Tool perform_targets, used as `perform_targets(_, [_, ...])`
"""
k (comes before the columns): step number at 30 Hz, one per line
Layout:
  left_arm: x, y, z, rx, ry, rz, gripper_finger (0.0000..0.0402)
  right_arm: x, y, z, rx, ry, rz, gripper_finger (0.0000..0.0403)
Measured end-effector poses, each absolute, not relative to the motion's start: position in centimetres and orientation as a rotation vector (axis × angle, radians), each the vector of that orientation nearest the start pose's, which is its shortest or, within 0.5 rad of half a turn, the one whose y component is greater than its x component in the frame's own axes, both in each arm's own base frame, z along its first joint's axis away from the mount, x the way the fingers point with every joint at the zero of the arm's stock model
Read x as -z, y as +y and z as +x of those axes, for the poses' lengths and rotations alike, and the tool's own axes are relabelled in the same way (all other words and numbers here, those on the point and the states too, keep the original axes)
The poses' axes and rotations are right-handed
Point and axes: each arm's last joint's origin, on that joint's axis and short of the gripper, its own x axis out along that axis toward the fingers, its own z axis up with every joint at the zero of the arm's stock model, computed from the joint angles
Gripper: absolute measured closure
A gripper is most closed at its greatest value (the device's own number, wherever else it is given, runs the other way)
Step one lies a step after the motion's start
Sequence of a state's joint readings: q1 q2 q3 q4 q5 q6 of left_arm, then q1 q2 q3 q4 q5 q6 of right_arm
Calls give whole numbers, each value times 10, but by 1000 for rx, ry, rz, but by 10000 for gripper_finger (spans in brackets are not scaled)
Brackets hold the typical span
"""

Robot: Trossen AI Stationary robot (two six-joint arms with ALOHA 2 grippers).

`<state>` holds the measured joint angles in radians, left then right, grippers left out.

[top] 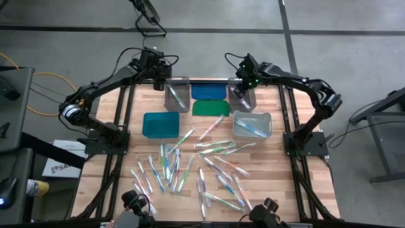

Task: Pick & Place Toothbrushes
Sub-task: Put the green toothbrush into the left black bin

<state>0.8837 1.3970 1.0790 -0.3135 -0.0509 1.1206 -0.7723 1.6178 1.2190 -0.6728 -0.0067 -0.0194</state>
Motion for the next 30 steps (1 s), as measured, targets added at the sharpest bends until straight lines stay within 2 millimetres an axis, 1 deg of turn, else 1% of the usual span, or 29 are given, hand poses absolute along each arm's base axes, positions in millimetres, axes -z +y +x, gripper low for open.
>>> perform_targets(4, [-287,236,191,-455,1011,740,254,-263,-217,223,676,1005,397,245])
perform_targets(8, [-287,235,193,-411,969,731,254,-281,-199,211,633,1000,443,251])
perform_targets(12, [-286,233,193,-383,956,723,254,-293,-171,205,554,1051,443,256])
perform_targets(16, [-283,232,192,-361,974,702,254,-300,-137,211,455,1083,400,260])
perform_targets(19, [-282,230,192,-329,961,686,254,-297,-111,216,376,1106,368,263])
perform_targets(22, [-282,229,193,-305,934,668,254,-285,-86,218,320,1146,351,264])
perform_targets(27, [-280,228,192,-278,940,646,254,-265,-53,223,324,1202,347,264])
perform_targets(30, [-279,227,192,-274,945,636,254,-261,-32,228,284,1196,323,264])
